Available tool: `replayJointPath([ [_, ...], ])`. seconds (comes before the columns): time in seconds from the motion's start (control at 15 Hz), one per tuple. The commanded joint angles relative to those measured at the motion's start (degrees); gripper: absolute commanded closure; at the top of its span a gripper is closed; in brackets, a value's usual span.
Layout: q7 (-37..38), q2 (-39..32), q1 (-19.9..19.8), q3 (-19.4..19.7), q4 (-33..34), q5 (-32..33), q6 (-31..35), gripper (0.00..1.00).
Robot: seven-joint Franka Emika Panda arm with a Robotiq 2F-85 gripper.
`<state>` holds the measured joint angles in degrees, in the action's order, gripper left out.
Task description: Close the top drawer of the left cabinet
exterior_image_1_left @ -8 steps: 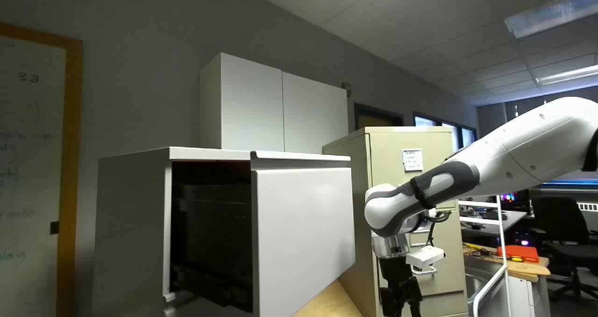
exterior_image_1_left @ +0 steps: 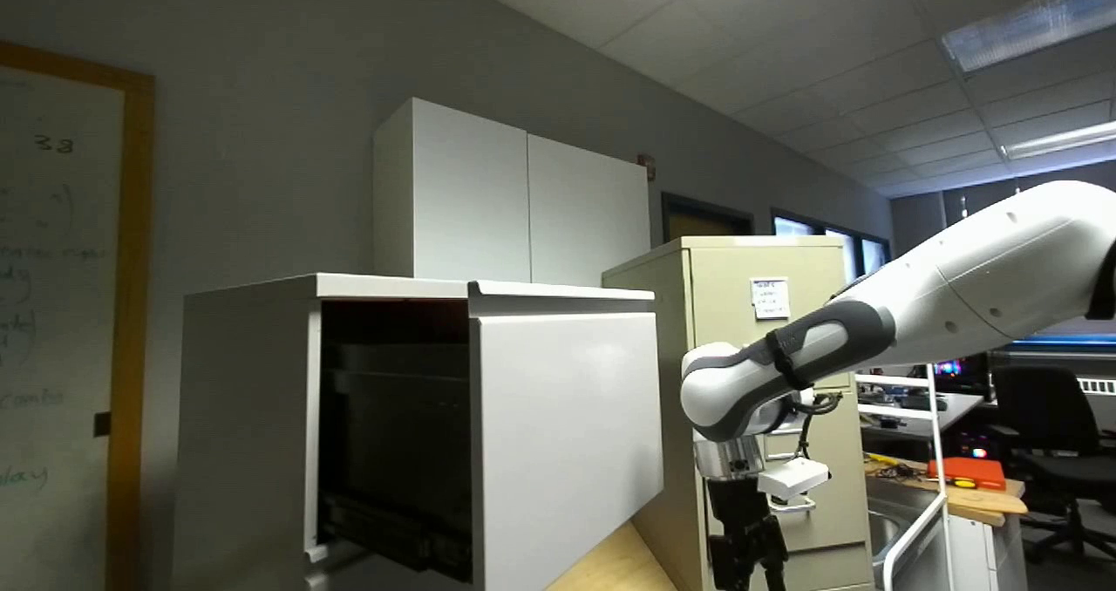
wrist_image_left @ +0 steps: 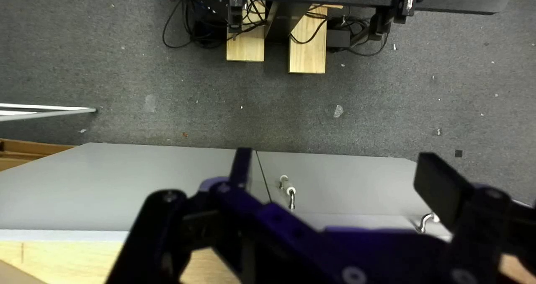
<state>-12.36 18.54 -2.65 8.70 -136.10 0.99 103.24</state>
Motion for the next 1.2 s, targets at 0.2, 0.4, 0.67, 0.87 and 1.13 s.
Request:
replayJointPath([
  [0.2,-0.1,0.0,-0.6,-0.6,0.1,-0.2,-0.1,0.00],
  [0.4,-0.1,0.0,-0.6,-0.6,0.1,-0.2,-0.1,0.00],
  [0.67,0.6,0.9,-0.7,-1.2,0.2,1.0,0.0,0.00],
  [0.87,1.5,2.8,-0.6,-2.1,0.8,2.3,0.3,0.00],
  [1.13,1.6,6.9,-0.8,-2.7,1.2,4.3,0.5,0.00],
])
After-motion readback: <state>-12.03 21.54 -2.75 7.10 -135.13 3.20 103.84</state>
